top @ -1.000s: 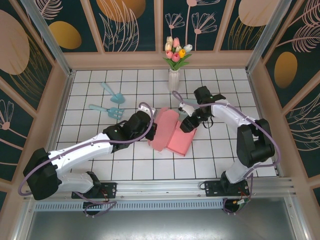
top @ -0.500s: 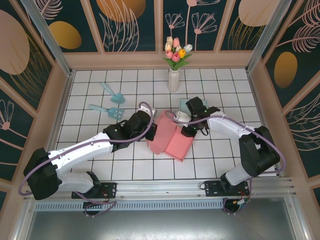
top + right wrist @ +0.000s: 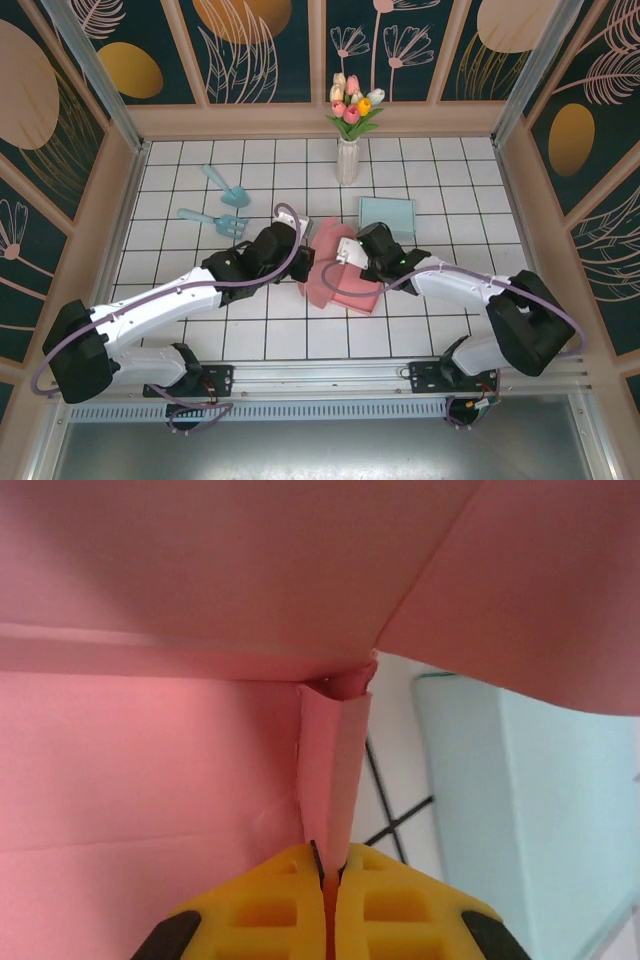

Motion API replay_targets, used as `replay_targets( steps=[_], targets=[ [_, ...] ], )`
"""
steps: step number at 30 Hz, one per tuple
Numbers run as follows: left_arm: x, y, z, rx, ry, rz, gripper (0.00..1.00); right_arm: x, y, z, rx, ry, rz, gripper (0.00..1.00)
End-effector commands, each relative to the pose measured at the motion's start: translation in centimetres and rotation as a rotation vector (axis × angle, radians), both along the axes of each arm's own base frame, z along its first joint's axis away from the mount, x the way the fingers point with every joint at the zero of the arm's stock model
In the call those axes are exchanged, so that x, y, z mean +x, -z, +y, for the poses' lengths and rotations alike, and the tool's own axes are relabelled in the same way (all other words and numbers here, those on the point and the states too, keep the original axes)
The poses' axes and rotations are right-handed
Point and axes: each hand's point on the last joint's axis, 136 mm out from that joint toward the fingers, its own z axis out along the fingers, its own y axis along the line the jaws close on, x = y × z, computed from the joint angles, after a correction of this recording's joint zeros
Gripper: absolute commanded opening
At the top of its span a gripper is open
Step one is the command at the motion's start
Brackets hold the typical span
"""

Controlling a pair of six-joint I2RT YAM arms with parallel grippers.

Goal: Fold the paper box

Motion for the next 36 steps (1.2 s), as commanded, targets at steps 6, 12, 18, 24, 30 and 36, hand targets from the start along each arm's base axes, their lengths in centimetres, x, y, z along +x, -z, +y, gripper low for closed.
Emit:
replay_targets(
  steps=[6,12,18,24,30,36],
  targets=[
    [0.3,-2.1,0.4,-0.060,-0.029,-0.042,0.00,2.0,1.9,-5.7,-0.297,0.171,-0.139,0.00],
    [0.2,-2.3,0.8,-0.051,-0.033,-0.047,0.00,0.5,3.2,-4.1,-0.284,0.067,-0.114,0.00],
    [0.1,-2.0,0.5,-0.049,-0.020,-0.040,0.00,-1.3,3.8,-3.1,-0.209,0.010,0.007,0.12],
    [0.1,-1.0,0.4,-0.034,-0.014,-0.024,0.00,-1.3,3.4,-3.0,-0.164,0.044,0.079,0.29],
    [0.0,-0.5,0.4,-0.024,-0.011,-0.019,0.00,-1.4,3.4,-3.4,-0.161,0.055,0.109,0.27],
    [0.0,-0.6,0.5,-0.027,-0.013,-0.021,0.00,-0.3,3.3,-4.0,-0.197,0.099,0.057,0.00]
  ],
)
